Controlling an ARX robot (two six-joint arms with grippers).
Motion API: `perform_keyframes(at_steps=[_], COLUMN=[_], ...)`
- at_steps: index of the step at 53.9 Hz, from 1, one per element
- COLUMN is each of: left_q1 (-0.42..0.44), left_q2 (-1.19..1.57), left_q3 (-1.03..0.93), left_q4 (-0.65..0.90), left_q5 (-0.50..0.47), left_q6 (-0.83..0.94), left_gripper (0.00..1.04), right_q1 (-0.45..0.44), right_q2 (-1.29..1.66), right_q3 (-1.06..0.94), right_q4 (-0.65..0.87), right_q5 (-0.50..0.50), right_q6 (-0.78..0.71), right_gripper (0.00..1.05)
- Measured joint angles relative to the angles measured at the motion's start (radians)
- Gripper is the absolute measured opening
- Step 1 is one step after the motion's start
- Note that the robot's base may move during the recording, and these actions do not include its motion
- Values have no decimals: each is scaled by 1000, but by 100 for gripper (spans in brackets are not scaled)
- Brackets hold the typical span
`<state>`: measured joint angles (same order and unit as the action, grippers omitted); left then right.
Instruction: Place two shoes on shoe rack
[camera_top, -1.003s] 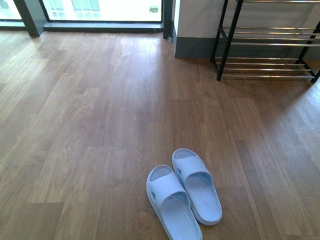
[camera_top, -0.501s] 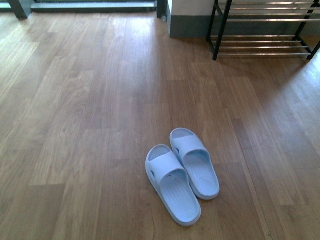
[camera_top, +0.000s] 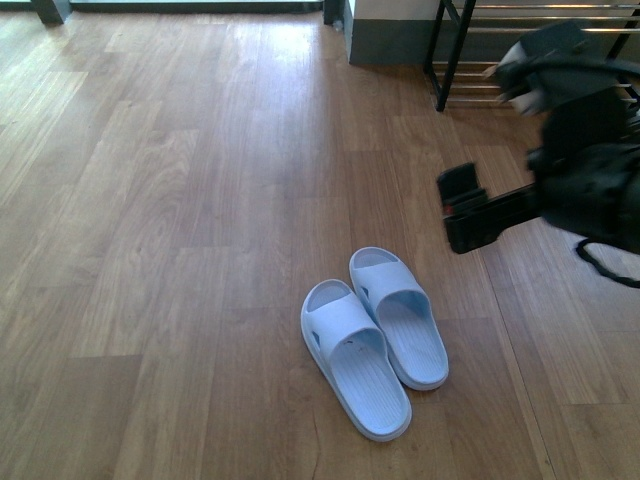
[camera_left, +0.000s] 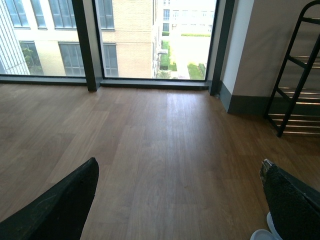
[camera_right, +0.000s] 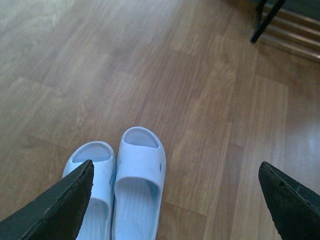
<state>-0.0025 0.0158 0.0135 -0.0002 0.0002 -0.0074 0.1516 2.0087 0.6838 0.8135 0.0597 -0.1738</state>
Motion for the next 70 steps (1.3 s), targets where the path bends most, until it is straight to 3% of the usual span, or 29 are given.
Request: perform_keyframes(at_steps=[15, 28, 70], left_q1=[0, 0, 0], left_q2=[0, 0, 0], left_q3=[0, 0, 0], left_q4=[0, 0, 0], left_q5=[0, 0, 0], left_q6=[0, 0, 0], left_gripper=[95, 95, 95], right_q1=[-3, -36, -79], right_q2=[505, 745, 976], right_q3=[376, 566, 845], right_q4=[-31, -71, -154], right_q5=[48, 64, -35], right_q6=[-15, -68, -130], right_gripper=[96, 96, 96])
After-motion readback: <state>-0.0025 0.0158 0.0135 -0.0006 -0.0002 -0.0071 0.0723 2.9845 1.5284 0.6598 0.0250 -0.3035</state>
